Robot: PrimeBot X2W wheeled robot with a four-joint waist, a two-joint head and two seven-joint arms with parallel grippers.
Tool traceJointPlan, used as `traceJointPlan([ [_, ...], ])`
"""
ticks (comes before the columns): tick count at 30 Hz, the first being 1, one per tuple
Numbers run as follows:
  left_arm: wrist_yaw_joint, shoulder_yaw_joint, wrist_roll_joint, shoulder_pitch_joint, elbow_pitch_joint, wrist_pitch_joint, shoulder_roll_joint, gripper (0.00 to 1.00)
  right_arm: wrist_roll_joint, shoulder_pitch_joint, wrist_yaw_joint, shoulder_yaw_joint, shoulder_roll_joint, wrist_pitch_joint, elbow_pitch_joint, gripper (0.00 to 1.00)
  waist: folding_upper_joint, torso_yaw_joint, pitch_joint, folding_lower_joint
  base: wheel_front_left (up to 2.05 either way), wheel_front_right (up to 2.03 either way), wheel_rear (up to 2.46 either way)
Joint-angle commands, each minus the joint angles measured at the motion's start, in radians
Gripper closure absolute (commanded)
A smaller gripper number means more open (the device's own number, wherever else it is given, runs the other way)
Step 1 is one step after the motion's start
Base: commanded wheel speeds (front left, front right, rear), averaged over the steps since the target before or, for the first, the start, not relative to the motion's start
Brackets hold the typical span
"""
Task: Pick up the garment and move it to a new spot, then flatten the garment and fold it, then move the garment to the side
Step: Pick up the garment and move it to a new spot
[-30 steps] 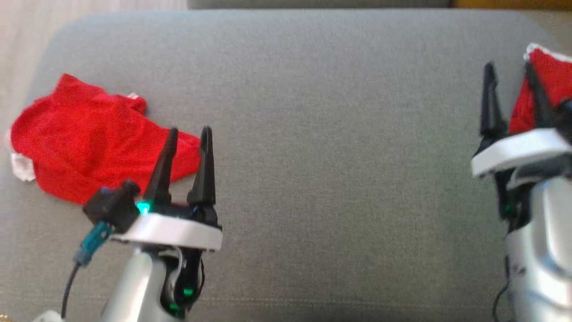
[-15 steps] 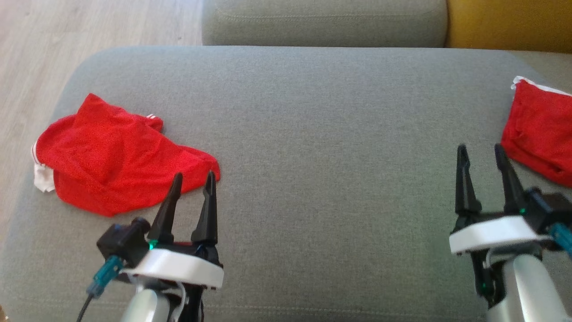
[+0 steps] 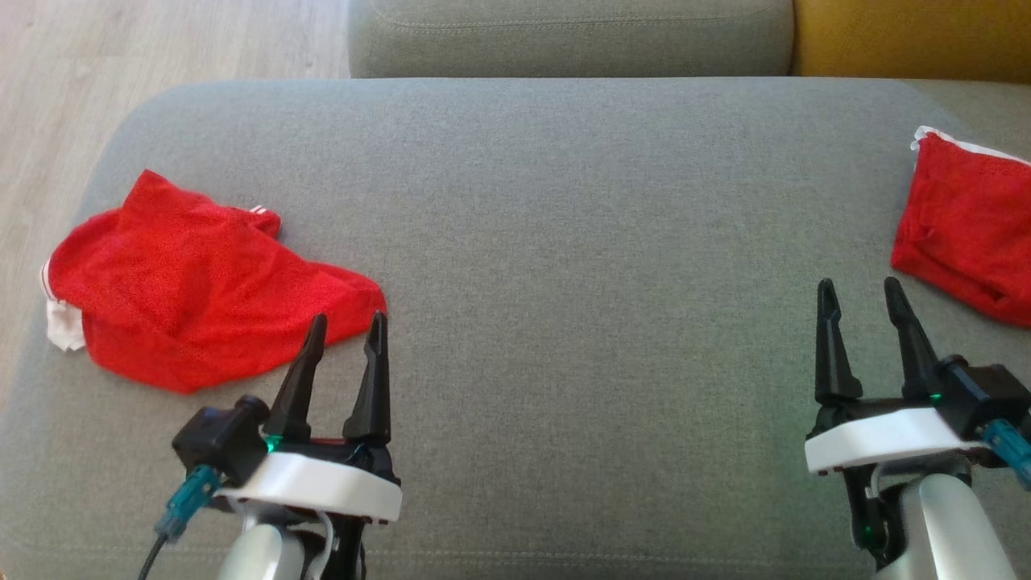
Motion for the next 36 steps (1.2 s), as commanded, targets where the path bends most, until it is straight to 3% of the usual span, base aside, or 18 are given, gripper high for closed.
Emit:
traceJointPlan([
  [1, 0.003, 0.042, 0.004, -0.047, -0.038, -0.005, 0.002, 0.0, -0.004, -0.04, 0.007, 0.023, -0.003, -0.015, -0.041, 0.0, -0.0001, 0.003, 0.002, 0.0001, 0.0, 0.0, 0.0],
  [7, 0.009, 0.042, 0.0, -0.06, -0.041, -0.005, 0.002, 0.0, 0.005, -0.04, 0.007, 0.027, -0.003, -0.013, -0.054, 0.0, -0.0001, 0.042, 0.017, 0.0001, 0.0, 0.0, 0.0],
  [17, 0.039, 0.093, -0.013, -0.076, -0.054, -0.005, 0.002, 0.0, -0.018, -0.052, 0.007, 0.096, -0.003, 0.026, -0.083, 0.0, -0.0001, 0.225, 0.054, 0.0001, 0.0, 0.0, 0.0],
  [29, 0.045, 0.156, -0.003, -0.025, -0.071, -0.005, 0.002, 0.0, 0.01, -0.043, 0.007, 0.182, -0.003, 0.041, -0.057, 0.0, -0.0001, 0.397, 0.005, 0.0001, 0.0, 0.0, 0.0],
  [36, 0.073, 0.205, -0.007, 0.027, -0.103, -0.005, 0.002, 0.0, 0.036, -0.063, 0.007, 0.231, -0.003, 0.04, -0.029, 0.0, -0.0001, 0.417, 0.004, 0.0001, 0.0, 0.0, 0.0],
])
